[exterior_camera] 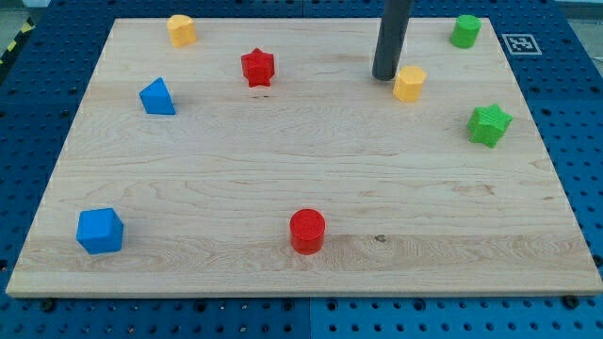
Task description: Push the blue triangle to the red star
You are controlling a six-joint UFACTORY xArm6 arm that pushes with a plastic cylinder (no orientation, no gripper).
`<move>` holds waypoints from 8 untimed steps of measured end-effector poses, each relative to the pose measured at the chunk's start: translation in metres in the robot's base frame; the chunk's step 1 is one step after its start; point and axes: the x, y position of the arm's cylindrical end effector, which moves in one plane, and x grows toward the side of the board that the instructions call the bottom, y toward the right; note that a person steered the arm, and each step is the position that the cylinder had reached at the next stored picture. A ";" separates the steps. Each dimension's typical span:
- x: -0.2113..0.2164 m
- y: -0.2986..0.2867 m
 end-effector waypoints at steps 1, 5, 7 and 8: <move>0.016 -0.027; 0.100 -0.264; 0.061 -0.369; 0.039 -0.370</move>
